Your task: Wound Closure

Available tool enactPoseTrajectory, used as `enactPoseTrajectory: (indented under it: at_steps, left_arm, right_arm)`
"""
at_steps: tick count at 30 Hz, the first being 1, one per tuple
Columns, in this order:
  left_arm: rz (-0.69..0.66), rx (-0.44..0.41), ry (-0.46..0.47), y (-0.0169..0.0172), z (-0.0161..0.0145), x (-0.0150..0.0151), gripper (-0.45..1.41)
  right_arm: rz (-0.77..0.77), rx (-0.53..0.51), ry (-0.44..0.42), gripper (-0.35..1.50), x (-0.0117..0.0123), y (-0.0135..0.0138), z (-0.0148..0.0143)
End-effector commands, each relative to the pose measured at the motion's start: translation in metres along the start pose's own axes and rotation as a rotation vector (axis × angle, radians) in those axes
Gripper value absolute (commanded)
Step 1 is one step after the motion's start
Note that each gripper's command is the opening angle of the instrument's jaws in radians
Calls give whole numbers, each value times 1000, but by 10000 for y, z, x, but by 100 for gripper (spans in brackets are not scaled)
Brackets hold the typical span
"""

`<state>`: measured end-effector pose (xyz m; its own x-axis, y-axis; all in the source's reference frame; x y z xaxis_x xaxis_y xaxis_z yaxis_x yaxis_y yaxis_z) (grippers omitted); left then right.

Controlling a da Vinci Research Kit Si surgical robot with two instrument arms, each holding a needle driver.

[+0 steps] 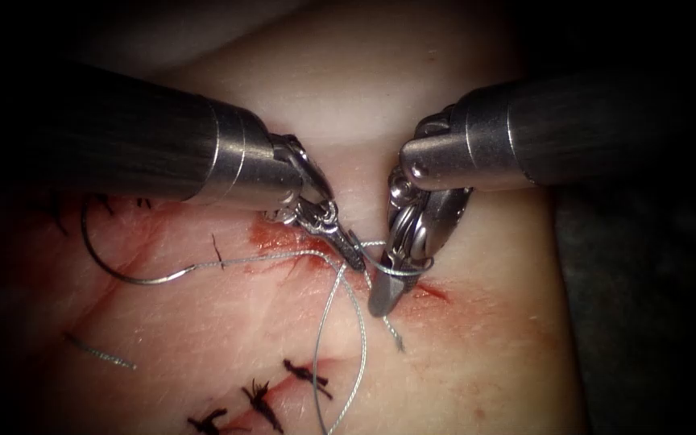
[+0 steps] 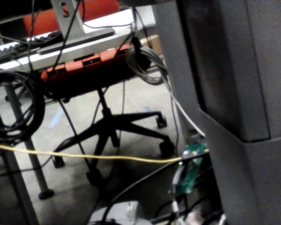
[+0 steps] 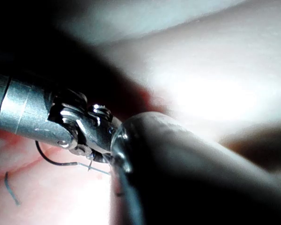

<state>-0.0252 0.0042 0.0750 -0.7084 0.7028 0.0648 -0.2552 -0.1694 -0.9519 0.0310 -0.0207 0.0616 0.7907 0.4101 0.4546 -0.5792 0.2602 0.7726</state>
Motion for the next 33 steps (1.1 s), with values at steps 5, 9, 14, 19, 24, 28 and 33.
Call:
enactPoseTrajectory:
  at_steps: [5,9,14,19,24,28,33]
  left_arm:
    - [1,0,-1,-4,5,2,-45]
    - [1,2,-3,-4,4,1,-45]
    - [2,5,-5,-4,4,0,-45]
    - [2,6,-9,-4,3,-1,-45]
    - [3,3,-20,-3,3,-3,-45]
    - [-17,-23,-35,4,4,-9,-45]
    - [-45,-39,-86,11,12,-21,-45]
  right_arm:
    - [20,-3,-2,56,9,-10,8]
    - [17,-6,-4,52,9,-14,13]
    - [12,-18,-11,42,9,-13,22]
    - [-8,-30,-28,-35,8,-8,25]
    - [-8,-81,-26,-35,4,-5,17]
    - [14,-158,31,-35,4,-4,3]
    - [-15,-139,142,-35,9,0,-21]
